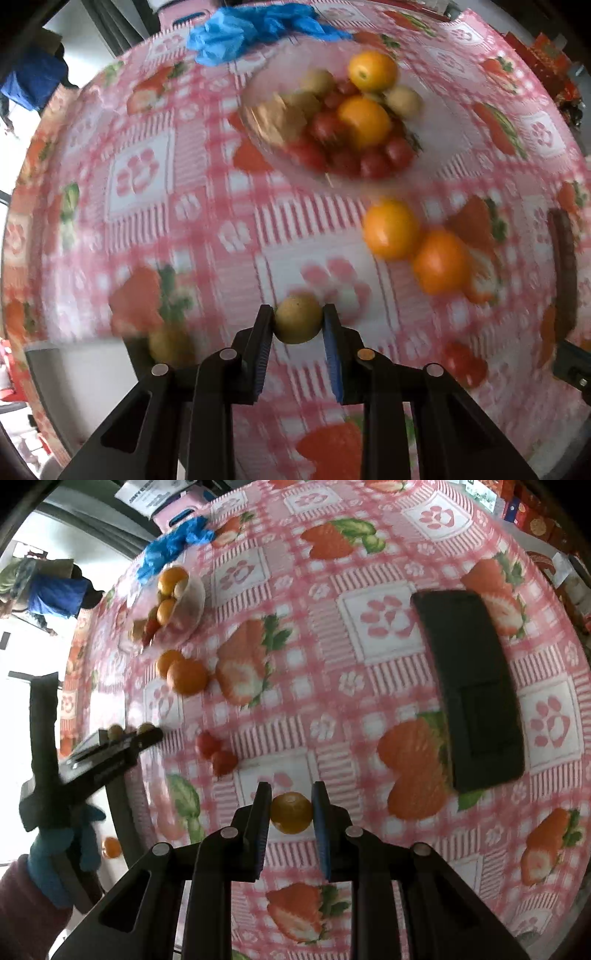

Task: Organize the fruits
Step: 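Grasp the small brown fruit with the left gripper while the right holds the orange fruit, then carry the orange fruit and brown fruit over the white tray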

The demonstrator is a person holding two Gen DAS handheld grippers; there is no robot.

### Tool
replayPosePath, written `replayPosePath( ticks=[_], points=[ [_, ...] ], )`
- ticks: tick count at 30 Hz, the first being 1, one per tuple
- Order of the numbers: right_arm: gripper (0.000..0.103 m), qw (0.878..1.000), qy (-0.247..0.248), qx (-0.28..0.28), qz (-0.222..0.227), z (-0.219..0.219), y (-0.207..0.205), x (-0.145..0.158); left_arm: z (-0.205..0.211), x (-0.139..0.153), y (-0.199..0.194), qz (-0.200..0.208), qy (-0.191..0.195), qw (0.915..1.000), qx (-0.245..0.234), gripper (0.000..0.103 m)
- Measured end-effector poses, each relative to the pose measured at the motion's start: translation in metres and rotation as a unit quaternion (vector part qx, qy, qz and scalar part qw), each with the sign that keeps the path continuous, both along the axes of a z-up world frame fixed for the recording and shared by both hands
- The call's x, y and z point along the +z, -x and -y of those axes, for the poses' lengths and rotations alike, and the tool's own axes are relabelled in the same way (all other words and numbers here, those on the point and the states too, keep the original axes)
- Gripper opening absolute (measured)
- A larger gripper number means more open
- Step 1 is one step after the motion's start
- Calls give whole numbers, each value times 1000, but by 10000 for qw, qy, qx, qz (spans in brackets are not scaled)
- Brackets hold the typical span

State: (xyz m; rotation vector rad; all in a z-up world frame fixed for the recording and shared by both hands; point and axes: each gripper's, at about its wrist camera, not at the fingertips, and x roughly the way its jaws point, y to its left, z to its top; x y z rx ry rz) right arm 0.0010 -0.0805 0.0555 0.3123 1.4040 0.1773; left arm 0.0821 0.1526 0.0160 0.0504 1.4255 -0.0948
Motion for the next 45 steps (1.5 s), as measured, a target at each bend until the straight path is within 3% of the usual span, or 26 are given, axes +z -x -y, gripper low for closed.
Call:
replayPosePath(
  ticks=[7, 10, 16, 25, 39, 45],
  points=[
    [24, 9994, -180, -78, -283, -10, 27, -10, -8, 1, 67, -486, 751, 9958, 197, 28],
    [24, 9991, -228, -114, -351, -12, 35, -10, -16, 5, 92, -601, 891, 9939, 251, 28],
    [24, 9982, -434, -220, -359, -13, 50, -1, -27, 28, 132, -619, 947, 9934, 166, 28],
    [24, 9989, -373, -134, -261, -34, 63, 19, -64, 58, 152, -432, 894, 9948, 238, 28],
    [24, 9944, 157, 895, 531, -97, 64, 63, -107, 84, 176, -29, 745, 9957, 551, 28],
    [24, 9916, 200, 1148, 564, -119, 65, 68, -123, 89, 182, 103, 783, 9943, 722, 28]
  ],
)
